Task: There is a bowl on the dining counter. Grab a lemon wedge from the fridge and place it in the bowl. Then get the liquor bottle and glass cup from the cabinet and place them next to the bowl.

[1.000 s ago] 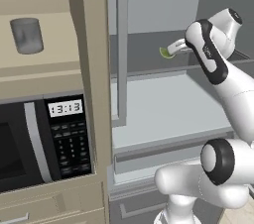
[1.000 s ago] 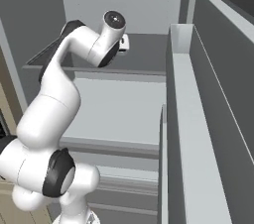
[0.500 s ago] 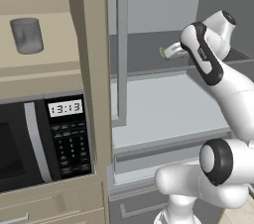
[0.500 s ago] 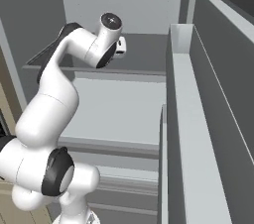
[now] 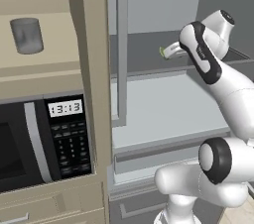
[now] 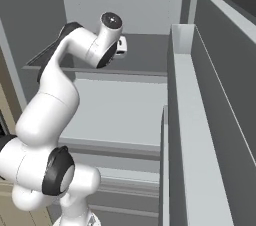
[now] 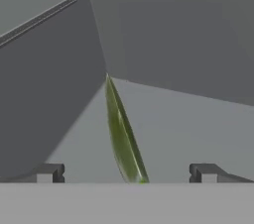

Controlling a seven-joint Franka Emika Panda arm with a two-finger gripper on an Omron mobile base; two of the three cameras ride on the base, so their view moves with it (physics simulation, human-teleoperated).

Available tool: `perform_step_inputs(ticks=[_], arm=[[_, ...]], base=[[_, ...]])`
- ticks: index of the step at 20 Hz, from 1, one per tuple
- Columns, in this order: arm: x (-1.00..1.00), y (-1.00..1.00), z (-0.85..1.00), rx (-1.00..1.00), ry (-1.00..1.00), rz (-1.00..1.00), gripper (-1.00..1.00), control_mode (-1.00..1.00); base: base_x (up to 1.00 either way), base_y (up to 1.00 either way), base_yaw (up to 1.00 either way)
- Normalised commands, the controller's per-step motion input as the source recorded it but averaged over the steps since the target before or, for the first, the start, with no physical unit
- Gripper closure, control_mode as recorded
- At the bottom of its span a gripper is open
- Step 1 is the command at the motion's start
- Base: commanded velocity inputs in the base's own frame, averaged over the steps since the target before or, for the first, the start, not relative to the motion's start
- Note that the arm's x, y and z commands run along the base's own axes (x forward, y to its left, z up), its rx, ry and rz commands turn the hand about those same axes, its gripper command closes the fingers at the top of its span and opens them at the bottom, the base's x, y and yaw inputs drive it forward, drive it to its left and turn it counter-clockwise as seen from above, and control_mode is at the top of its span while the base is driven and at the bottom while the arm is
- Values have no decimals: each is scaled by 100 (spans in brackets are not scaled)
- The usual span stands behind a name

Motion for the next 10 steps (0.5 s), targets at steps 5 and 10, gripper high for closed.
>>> perform_step_inputs(ticks=[5, 10], arm=[[-4, 0, 0, 0, -11, 3, -100, -100], [0, 0, 0, 0, -5, 6, -100, -100]], base=[[0, 0, 0], [0, 0, 0]])
